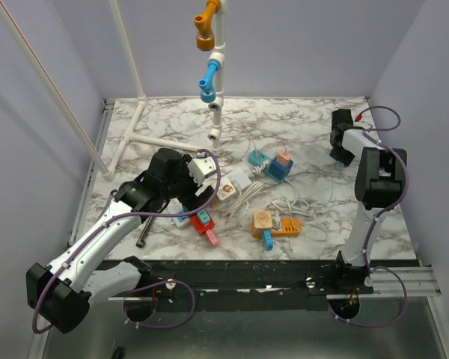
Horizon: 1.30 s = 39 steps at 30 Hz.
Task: Pull the plug off the socket
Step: Place the plug at the center of the board, then pick up the plug from the center of the board.
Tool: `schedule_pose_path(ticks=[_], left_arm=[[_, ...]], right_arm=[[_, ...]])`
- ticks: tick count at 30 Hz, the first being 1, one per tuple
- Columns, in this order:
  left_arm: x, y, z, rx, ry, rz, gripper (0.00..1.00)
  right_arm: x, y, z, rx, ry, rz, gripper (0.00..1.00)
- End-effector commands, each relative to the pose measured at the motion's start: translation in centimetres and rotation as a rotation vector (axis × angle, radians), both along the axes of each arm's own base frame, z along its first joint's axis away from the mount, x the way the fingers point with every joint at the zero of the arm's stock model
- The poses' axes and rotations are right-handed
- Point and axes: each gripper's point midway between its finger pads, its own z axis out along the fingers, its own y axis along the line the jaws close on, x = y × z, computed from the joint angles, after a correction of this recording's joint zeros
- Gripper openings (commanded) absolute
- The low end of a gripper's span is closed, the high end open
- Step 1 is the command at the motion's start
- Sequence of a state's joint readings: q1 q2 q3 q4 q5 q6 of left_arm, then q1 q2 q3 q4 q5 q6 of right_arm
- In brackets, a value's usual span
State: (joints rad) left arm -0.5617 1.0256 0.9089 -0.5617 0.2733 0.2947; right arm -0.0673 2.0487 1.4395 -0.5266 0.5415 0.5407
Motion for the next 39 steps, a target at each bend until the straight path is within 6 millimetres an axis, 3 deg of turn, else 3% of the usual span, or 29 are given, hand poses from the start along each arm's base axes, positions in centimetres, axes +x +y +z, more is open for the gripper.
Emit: schedule_pose_path(ticks=[1,4,7,12,15,18,23,28,31,36,39], left_arm=[[0.2,0.2,1.2,-0.009,-0.021,0.002,0.86],[0.2,0.1,1.6,-0.022,-0.025,0.0,0.87],[0.2,0.3,2.0,-0.035,-0.029,0.001,0.89],[0.2,0.9,2.5,-0.065,-0.017,0.016,0.98],[0.4,1.4,2.2,-0.064,0.003,0.041,0.98],[0.9,2.0,1.8,-0.06,0.021,0.072,0.99],[1.2,2.3,1.7,-0.109,0.056,0.055,0.98],[0.7,2.5,2.0,-0.17,0.088,-0.027,0.99],[0.9,2.9,2.2,-0.176,0.09,-0.032,0.99],[0.8,3.3,2.1,-0.186,0.094,-0.039,0.98],[0.3,3.3,1.8,-0.191,0.113,-0.059,0.98]], right_arm=[[1.4,-0.3,0.4,0.005,-0.015,-0.019,0.42],[1.4,-0.2,0.8,0.012,-0.015,-0.017,0.72],[1.7,0.1,3.1,0.024,-0.059,-0.002,0.91],[1.8,3.6,10.4,0.022,-0.213,0.112,0.98],[0.8,8.1,14.8,-0.02,-0.286,0.227,1.0],[-1.1,13.2,17.9,-0.041,-0.33,0.349,1.0],[-6.6,24.2,21.8,-0.012,-0.415,0.649,1.0],[-13.0,34.8,22.3,0.041,-0.391,0.962,1.0],[-16.2,39.6,23.0,0.061,-0.387,1.098,1.0],[-19.2,44.0,22.6,0.103,-0.373,1.221,1.0],[-19.9,45.4,21.6,0.151,-0.363,1.267,1.0]])
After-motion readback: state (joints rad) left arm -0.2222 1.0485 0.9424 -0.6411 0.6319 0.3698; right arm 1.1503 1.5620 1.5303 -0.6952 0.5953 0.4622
